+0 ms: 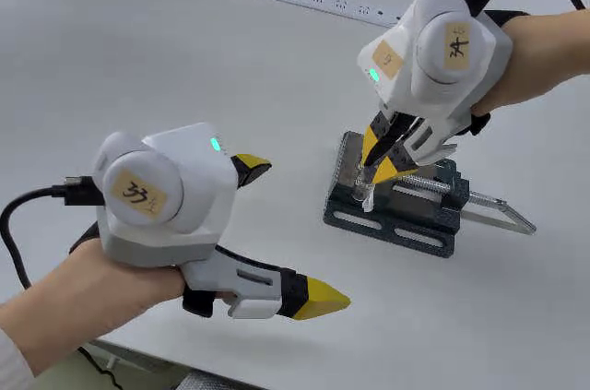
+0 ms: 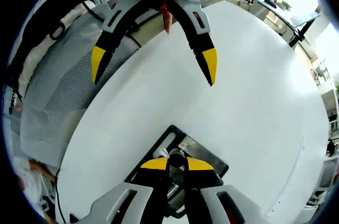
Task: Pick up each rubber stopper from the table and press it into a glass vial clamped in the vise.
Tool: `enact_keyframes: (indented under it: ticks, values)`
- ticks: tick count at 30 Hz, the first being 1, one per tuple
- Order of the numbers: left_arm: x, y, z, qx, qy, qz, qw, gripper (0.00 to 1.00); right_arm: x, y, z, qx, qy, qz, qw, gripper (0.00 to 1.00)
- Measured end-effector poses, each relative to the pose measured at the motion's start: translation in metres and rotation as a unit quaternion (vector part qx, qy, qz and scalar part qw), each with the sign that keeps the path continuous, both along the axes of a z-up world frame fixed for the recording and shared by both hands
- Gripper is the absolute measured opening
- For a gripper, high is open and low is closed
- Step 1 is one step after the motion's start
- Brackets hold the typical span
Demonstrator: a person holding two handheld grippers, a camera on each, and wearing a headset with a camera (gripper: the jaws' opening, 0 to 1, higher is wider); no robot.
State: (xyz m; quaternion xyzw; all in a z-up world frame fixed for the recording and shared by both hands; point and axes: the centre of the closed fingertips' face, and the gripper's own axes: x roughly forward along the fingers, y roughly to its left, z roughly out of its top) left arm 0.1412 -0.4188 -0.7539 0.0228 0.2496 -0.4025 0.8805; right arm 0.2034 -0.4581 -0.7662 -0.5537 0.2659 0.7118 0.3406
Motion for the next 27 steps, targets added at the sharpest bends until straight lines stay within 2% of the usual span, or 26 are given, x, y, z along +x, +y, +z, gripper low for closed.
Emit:
enact_keyframes:
  ticks: [8, 14, 19, 27]
  values:
    - [0.0010, -0.0005, -0.0001, -0.002, 0.000, -0.002, 1.0000, 0.99, 0.0013, 0.0018, -0.0009, -0.005, 0.004, -0.006, 1.0000, 0.05]
    - [0.0002, -0.0035, 0.0005, -0.005, 0.001, -0.003, 1.0000, 0.99, 0.0015, 0.0022, -0.0004, -0.017, -0.003, 0.007, 0.9998, 0.05]
    - [0.0000, -0.0038, -0.0006, -0.005, 0.002, -0.003, 1.0000, 0.99, 0.0001, 0.0023, -0.0008, -0.032, -0.007, 0.011, 0.9994, 0.05]
    - [0.0017, -0.0029, -0.0006, -0.006, 0.001, -0.002, 1.0000, 0.99, 0.0021, 0.0038, -0.0034, -0.065, -0.010, -0.003, 0.9978, 0.05]
